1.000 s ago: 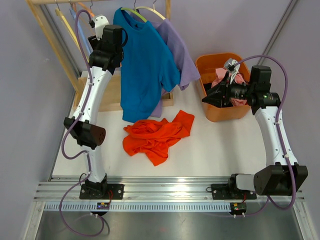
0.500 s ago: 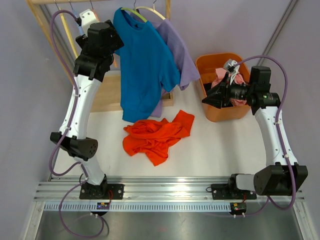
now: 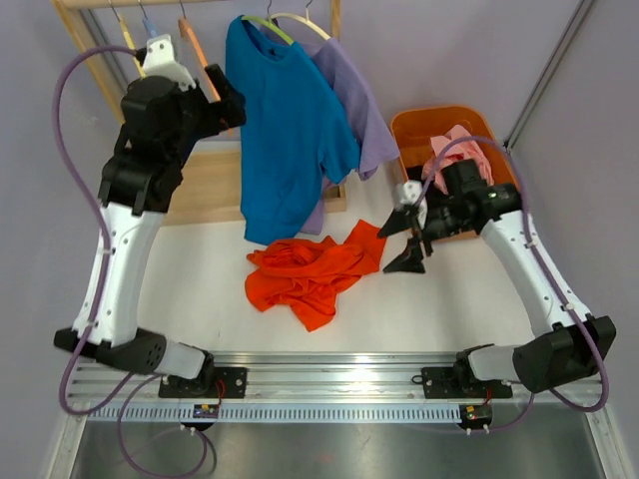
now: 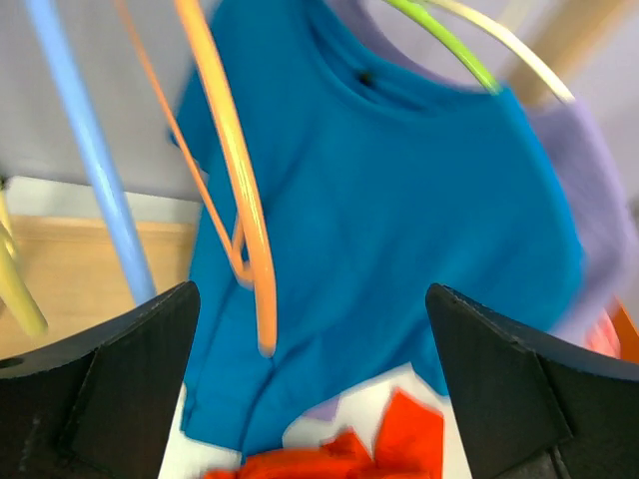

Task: Remove the t-shirt from the hanger
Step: Place the hanger at the clothesline, then pick up the T-shirt from the center of the board.

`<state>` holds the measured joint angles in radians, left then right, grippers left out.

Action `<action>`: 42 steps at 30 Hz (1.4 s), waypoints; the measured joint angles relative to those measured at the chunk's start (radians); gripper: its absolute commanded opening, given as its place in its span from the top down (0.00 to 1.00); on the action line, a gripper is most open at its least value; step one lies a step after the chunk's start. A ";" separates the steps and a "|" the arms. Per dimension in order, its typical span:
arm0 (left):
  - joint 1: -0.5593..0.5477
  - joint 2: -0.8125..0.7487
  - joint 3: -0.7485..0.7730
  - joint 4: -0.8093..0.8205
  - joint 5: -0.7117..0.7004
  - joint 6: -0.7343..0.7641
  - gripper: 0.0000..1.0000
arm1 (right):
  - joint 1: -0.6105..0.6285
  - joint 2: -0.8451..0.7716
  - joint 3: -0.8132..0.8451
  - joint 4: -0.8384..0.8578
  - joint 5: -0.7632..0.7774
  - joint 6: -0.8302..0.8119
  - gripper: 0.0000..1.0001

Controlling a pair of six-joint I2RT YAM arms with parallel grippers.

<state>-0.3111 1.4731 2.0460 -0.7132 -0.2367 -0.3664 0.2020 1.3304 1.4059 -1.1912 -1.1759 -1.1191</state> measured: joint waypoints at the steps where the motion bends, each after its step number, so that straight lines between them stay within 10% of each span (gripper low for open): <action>1: 0.000 -0.048 -0.048 0.011 0.046 0.012 0.01 | 0.060 0.003 -0.024 -0.017 0.023 -0.040 0.12; 17: -0.002 -0.839 -0.747 0.008 0.280 0.026 0.01 | 0.601 0.262 -0.294 0.725 0.798 0.404 0.01; 25: -0.002 -0.956 -0.875 -0.057 0.233 -0.045 0.01 | 0.691 0.493 -0.199 0.764 0.910 0.492 0.00; 33: -0.002 -0.966 -0.893 -0.063 0.221 -0.064 0.01 | 0.688 0.640 -0.056 0.646 0.878 0.479 0.41; 37: -0.002 -0.962 -0.912 -0.063 0.221 -0.076 0.01 | 0.687 0.640 -0.056 0.626 0.850 0.453 0.90; 42: -0.002 -0.954 -0.929 -0.063 0.221 -0.088 0.01 | 0.677 0.640 -0.036 0.532 0.785 0.404 1.00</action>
<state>-0.3134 0.5194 1.1172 -0.7765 -0.0154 -0.4545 0.8787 1.9701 1.3701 -0.6590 -0.3912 -0.7147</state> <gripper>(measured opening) 0.985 0.055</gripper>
